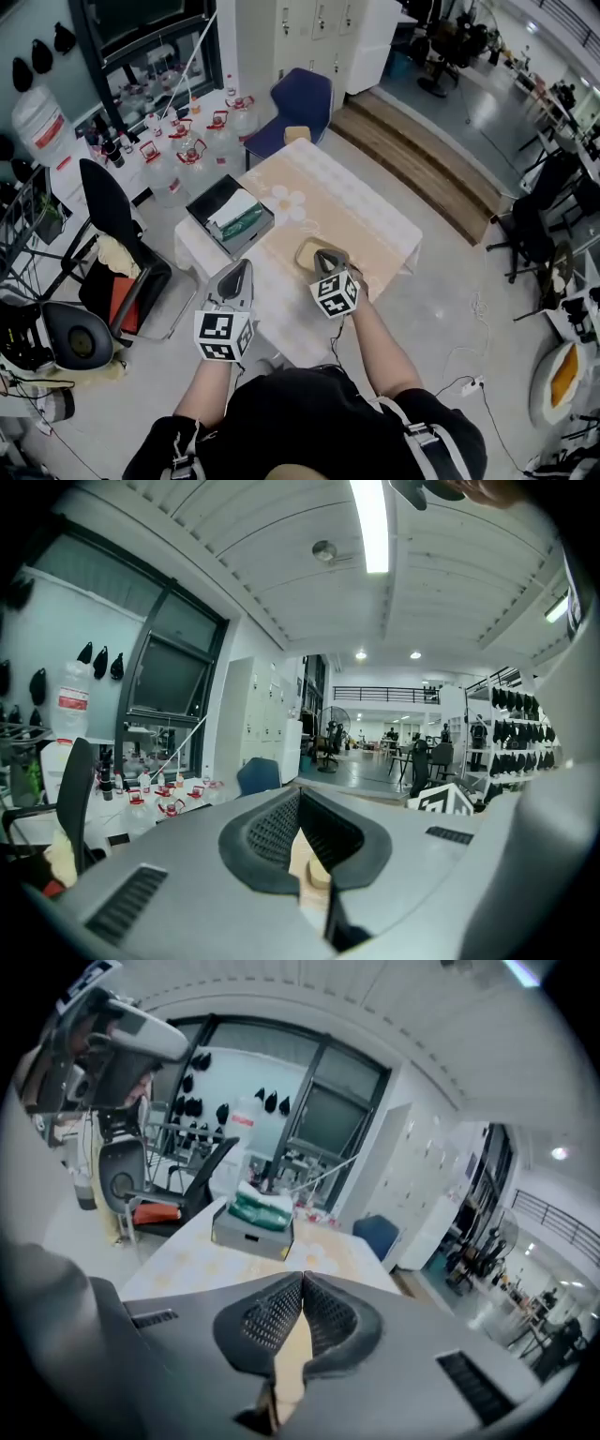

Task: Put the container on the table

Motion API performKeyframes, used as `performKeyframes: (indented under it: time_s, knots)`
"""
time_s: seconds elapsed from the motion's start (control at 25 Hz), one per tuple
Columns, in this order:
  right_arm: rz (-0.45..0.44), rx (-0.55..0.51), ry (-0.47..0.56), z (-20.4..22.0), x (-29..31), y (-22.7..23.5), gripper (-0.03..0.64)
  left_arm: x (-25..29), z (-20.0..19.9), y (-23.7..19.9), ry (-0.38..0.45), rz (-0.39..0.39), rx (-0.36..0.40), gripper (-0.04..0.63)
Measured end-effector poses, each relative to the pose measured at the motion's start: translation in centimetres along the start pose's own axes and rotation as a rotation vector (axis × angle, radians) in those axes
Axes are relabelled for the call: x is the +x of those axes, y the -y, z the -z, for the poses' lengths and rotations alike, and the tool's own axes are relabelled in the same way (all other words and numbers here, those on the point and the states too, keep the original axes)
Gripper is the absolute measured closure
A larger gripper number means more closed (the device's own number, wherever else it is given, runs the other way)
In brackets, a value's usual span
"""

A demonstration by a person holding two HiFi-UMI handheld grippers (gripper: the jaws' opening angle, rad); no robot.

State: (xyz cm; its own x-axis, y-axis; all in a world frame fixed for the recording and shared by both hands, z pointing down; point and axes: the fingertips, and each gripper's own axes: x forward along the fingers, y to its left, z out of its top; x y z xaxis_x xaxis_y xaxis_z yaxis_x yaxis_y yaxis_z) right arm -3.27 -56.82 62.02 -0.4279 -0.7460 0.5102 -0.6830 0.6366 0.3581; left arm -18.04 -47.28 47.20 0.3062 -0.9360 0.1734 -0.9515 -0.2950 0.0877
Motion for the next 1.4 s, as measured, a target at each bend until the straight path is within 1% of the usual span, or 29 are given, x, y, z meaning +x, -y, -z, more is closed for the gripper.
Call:
performKeyframes:
  time_s: [0.08,0.2,0.32,0.4,0.44,0.52,0.6,0.68,0.88,1.12,1.4]
  knots:
    - [0.061,0.012,0.121,-3.6,-2.9,0.9,0.601,0.2,-0.5,0.3,0.01,0.012,0.005,0.581]
    - [0.138,0.095,0.295,-8.1,-7.7,2.5,0.601,0.6,-1.2,1.0,0.025,0.031,0.014,0.581]
    - [0.188,0.257,0.436,-10.6,-12.5,4.2,0.603,1.0,-1.8,1.8,0.036,0.053,0.024,0.581]
    - [0.208,0.375,0.499,-11.0,-14.8,4.9,0.603,1.3,-1.9,2.3,0.041,0.067,0.032,0.581]
    - [0.218,0.414,0.52,-10.9,-15.6,5.2,0.604,1.5,-1.9,2.6,0.043,0.073,0.037,0.581]
    - [0.237,0.451,0.543,-10.6,-16.7,5.8,0.605,1.7,-2.0,3.2,0.044,0.085,0.045,0.581]
    - [0.254,0.456,0.54,-10.2,-17.2,6.2,0.606,1.8,-2.1,3.8,0.042,0.096,0.049,0.581]
    - [0.268,0.446,0.532,-9.9,-17.6,6.3,0.606,1.6,-2.1,4.3,0.04,0.105,0.05,0.581]
    - [0.295,0.401,0.542,-10.5,-18.6,6.4,0.606,1.2,-2.5,4.9,0.052,0.124,0.058,0.581]
    - [0.279,0.422,0.536,-10.3,-18.5,5.9,0.605,1.5,-2.3,5.1,0.045,0.136,0.061,0.581]
    - [0.281,0.413,0.534,-10.2,-18.6,6.2,0.606,1.9,-2.5,5.5,0.045,0.141,0.063,0.581]
